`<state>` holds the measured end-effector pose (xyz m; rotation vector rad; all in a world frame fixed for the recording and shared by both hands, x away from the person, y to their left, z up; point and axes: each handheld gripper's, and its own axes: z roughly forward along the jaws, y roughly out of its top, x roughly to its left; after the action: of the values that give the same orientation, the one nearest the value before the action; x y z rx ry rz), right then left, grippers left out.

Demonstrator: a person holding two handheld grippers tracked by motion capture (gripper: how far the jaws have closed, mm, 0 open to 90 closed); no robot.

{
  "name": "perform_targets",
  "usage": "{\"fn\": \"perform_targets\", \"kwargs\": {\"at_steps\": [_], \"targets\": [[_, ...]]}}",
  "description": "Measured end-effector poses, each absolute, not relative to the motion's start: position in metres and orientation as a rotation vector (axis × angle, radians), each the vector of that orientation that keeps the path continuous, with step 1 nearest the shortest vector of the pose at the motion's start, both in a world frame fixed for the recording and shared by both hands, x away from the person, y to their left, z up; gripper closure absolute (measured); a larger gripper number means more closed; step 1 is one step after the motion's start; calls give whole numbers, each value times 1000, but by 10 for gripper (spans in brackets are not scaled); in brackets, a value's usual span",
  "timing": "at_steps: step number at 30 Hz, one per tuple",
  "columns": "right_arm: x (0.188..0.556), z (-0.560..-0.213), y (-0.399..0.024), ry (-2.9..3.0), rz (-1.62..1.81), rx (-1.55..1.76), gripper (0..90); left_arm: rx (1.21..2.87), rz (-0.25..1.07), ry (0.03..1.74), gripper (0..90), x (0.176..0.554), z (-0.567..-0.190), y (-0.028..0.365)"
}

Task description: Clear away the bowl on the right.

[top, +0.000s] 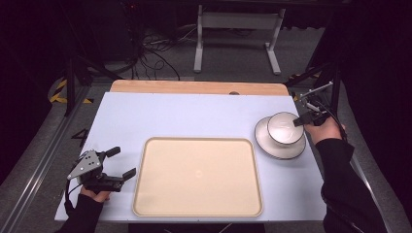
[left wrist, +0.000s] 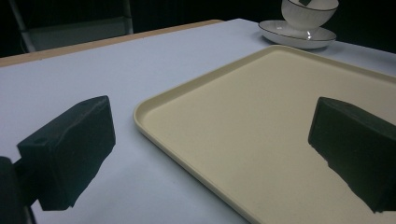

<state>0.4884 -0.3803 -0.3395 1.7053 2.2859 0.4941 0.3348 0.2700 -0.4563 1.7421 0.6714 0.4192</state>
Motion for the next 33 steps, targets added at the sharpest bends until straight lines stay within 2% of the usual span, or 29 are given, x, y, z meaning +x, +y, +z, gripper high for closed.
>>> {"fn": "perform_targets", "kwargs": {"at_steps": [18,33], "targets": [[477,-310,-365,2335,465,1647,830,1740,423,675,15,335,-456,270],[471,-299,-343,2408,461,1581,829,1740,422,675,15,335,-456,270]]}}
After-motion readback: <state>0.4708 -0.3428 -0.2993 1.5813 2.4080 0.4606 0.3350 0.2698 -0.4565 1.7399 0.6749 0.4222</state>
